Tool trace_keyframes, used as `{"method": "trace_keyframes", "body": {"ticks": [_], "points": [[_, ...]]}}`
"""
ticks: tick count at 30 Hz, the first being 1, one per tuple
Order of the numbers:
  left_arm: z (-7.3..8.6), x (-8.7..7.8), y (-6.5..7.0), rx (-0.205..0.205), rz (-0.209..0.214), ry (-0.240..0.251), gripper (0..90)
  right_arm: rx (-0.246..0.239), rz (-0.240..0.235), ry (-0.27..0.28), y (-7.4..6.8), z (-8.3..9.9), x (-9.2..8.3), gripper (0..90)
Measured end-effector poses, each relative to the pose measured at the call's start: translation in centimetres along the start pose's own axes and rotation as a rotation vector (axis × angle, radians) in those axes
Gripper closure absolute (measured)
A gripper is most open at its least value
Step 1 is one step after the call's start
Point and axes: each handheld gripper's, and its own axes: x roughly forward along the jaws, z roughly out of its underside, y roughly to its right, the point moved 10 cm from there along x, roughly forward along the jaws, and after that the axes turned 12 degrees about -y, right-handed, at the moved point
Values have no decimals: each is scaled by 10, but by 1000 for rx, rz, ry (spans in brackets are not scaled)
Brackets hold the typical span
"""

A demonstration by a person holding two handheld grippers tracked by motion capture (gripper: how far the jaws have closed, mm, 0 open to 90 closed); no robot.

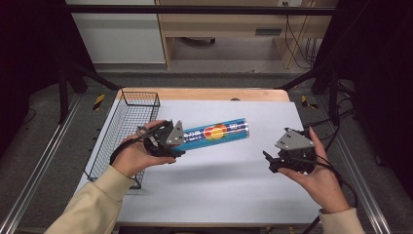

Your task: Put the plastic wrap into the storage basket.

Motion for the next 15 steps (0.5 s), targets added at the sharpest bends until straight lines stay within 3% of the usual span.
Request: {"method": "trace_keyframes", "body": {"ticks": [6,8,9,13,15], "points": [[14,-13,-6,-63,-35,-11,315,225,39,-67,5,23,46,71],[17,-15,-6,-73,-36,-15,315,249,55,-75,6,25,52,76],[22,-19,-8,-98,-47,-9,315,293,83,-81,4,29,63,83],[31,-28,-9,-139,-63,-15,315,338,125,-98,-5,33,74,92],[35,-33,-9,-162,-74,-13,315,371,119,-112,-13,36,78,89]]}}
